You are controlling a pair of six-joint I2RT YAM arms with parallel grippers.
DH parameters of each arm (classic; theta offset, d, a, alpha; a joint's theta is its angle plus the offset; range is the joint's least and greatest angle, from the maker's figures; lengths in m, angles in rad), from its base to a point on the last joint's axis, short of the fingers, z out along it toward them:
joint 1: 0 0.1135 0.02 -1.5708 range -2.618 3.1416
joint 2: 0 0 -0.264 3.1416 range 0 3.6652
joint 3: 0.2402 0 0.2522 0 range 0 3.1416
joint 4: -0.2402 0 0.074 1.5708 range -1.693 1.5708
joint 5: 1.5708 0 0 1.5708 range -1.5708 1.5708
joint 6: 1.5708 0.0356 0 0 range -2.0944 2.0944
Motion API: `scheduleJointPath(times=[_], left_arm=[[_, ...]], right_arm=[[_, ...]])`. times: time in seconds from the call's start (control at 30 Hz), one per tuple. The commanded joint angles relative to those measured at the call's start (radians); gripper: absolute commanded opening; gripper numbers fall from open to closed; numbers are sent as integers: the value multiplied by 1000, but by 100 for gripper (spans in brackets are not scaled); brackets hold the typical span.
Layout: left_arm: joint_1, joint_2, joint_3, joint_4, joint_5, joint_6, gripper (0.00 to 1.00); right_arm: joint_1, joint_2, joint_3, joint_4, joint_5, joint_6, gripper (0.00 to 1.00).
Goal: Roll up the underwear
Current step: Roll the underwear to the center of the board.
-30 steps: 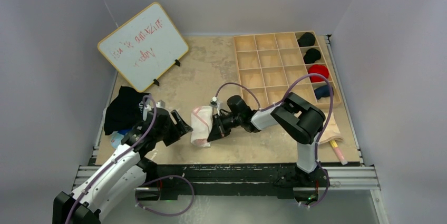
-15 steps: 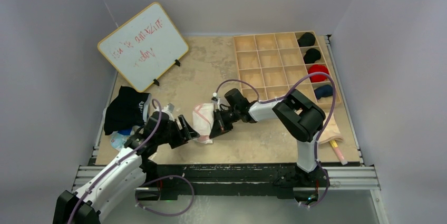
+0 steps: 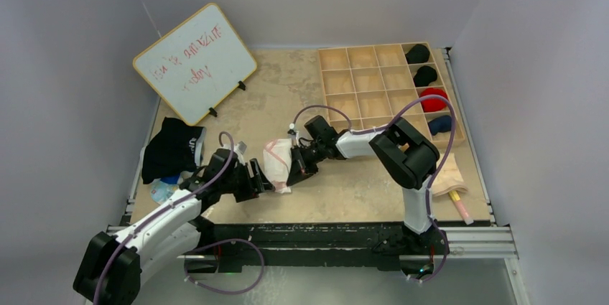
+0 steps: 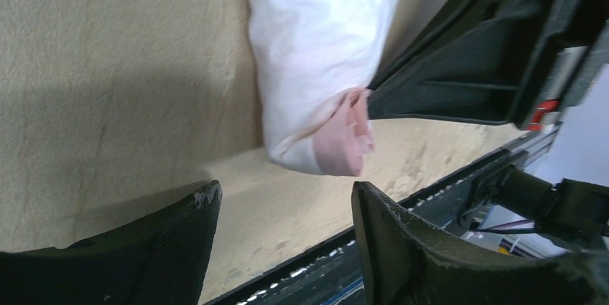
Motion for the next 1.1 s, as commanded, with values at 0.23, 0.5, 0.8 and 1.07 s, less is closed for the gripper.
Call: scheduleJointPath(times=[0.23, 0.5, 0.8, 1.07], left_arm=[[-14, 93, 32, 142, 13, 83, 64], [-15, 194, 30, 204, -13, 91, 48], [-15, 226, -7, 227, -91, -3, 25], [-15, 228, -33, 239, -88, -30, 13]], right_arm=[[-16, 30, 50, -107, 27, -68, 0], [-17, 35, 62, -112, 20, -75, 0], [-17, 12, 49, -103, 24, -76, 5], [-17, -61, 22, -64, 41, -81, 17]])
